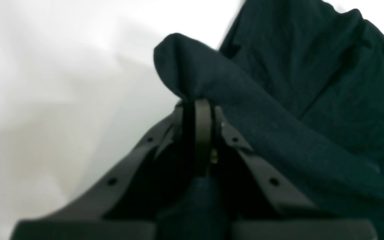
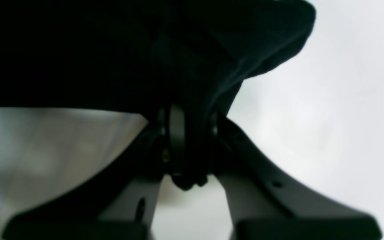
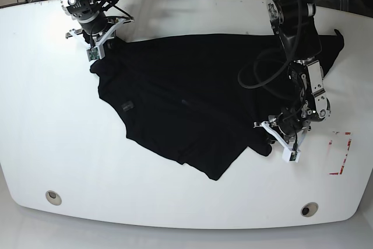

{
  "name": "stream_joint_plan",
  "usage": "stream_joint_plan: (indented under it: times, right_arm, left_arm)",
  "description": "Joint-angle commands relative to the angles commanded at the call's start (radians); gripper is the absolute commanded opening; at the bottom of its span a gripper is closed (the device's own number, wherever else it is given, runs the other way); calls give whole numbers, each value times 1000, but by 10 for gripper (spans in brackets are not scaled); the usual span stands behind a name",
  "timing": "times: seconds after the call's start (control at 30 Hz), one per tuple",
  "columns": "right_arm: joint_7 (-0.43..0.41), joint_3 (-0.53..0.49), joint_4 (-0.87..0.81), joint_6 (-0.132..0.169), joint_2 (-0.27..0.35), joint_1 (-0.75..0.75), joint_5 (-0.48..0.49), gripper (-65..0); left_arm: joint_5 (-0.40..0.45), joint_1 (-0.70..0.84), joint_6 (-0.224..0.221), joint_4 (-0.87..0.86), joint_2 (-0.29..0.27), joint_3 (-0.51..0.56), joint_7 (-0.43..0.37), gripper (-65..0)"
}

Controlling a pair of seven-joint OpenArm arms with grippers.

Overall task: Layout the t-shirt on the table in an organized manner, then fold the t-shirt properly
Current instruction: 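Lift the shirt with both grippers and swing it up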

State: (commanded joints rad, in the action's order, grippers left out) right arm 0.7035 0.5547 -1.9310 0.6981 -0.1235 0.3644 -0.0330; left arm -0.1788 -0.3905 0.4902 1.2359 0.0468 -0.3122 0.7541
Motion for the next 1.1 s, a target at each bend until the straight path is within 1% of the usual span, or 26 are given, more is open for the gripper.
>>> stream_joint_plan:
  times: [0.2, 0.23, 0.3, 0.37, 0.4, 0.5, 0.6, 0.67, 0.77, 0.8, 0.93, 1.03, 1.1]
  right_arm:
    - [2, -2, -5, 0, 2, -5, -2, -644]
    - [2, -2, -8, 0, 3, -20, -3, -644]
    - [3, -2, -8, 0, 3, -37, -5, -644]
    - [5, 0, -8, 0, 11, -52, -5, -644]
    - [5, 0, -8, 0, 25, -64, -5, -644]
    - [6, -2, -9, 0, 41, -101, -5, -644]
    - [15, -2, -9, 0, 48, -143, -5, -644]
    - [29, -2, -9, 0, 69, -180, -6, -644]
    - [51, -2, -8, 0, 92, -222, -6, -644]
    - [55, -2, -8, 0, 95, -232, -6, -644]
    - [78, -2, -8, 0, 107, -290, -6, -644]
    - [103, -2, -6, 0, 130, -334, -5, -644]
    - [118, -2, -6, 0, 143, -374, -5, -644]
  left_arm:
    - [-2, 43, 0, 184, -2, -2, 68, -650]
    - [-2, 52, 2, 239, 0, -2, 94, -650]
    - [-2, 60, 2, 287, 2, -2, 118, -650]
    - [-3, 68, 2, 334, 2, -2, 138, -650]
    - [-3, 75, 2, 373, 2, -5, 150, -650]
    - [-8, 83, 3, 459, -2, -37, 183, -650]
    - [-63, 78, 3, 526, 3, -91, 249, -650]
    - [-129, 74, 3, 551, 5, -146, 290, -650]
    - [-193, 71, -5, 582, 6, -207, 324, -650]
    - [-203, 69, -6, 589, 8, -218, 334, -650]
    - [-236, 41, 0, 603, 54, -241, 393, -650]
    - [-272, 35, 0, 601, 77, -242, 399, -650]
    - [-304, 31, 0, 597, 109, -242, 399, -650]
